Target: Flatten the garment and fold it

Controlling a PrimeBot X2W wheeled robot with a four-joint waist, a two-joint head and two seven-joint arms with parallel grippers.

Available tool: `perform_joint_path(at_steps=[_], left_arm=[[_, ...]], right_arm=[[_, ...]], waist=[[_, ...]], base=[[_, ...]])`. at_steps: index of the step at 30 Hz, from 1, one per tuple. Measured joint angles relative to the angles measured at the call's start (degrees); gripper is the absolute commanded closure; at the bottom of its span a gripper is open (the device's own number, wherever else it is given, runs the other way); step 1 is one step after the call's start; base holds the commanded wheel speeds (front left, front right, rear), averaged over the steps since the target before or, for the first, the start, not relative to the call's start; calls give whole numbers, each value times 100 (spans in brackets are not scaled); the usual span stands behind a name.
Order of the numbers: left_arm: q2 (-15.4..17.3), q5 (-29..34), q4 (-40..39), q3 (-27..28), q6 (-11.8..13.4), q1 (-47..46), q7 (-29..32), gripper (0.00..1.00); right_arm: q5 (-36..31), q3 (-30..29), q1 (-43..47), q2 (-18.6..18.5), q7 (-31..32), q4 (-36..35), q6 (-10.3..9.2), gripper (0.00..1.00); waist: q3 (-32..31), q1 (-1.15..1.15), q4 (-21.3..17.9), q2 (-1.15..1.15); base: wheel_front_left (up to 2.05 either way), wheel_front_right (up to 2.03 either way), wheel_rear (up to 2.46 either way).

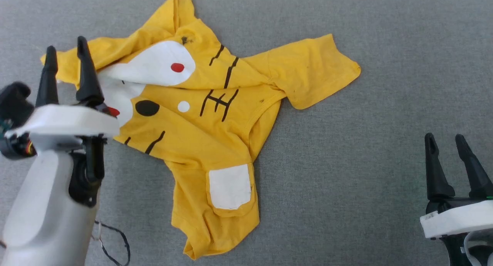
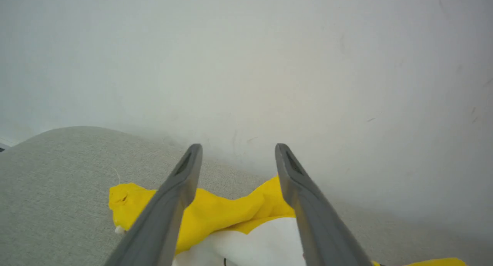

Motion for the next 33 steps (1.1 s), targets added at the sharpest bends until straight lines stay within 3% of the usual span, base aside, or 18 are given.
perform_joint_path(at_steps=[2,6,11,16,23,33], left_arm=[[-77,213,-639,237,77,364,-29,0],[-309,1317,-2048,825,118,1305,-37,0],[-948,2201,-2914,1217,58,2730,-36,0],[-1612,2482,-3023,1362,-292,3469,-36,0],[-1933,2652,-2933,1444,-789,3466,-36,0],[-2031,2689,-2808,1455,-1031,3197,-36,0]], right_arm=[[3,5,18,-1,0,26,0,0],[25,29,96,-2,-7,78,0,0],[23,51,190,-1,-4,115,0,0],[-178,123,213,-1,183,-16,0,0],[-1065,767,-371,-10,1291,-286,3,0],[-1210,1544,-1669,-1053,2537,627,1,0]], waist=[[-95,0,17,0],[-279,-1,58,0],[-470,-1,138,0],[-551,-2,320,0],[-525,0,661,0],[-226,1,1127,0]], base=[[0,0,0],[0,0,0],[0,0,0],[0,0,0],[0,0,0],[0,0,0]])
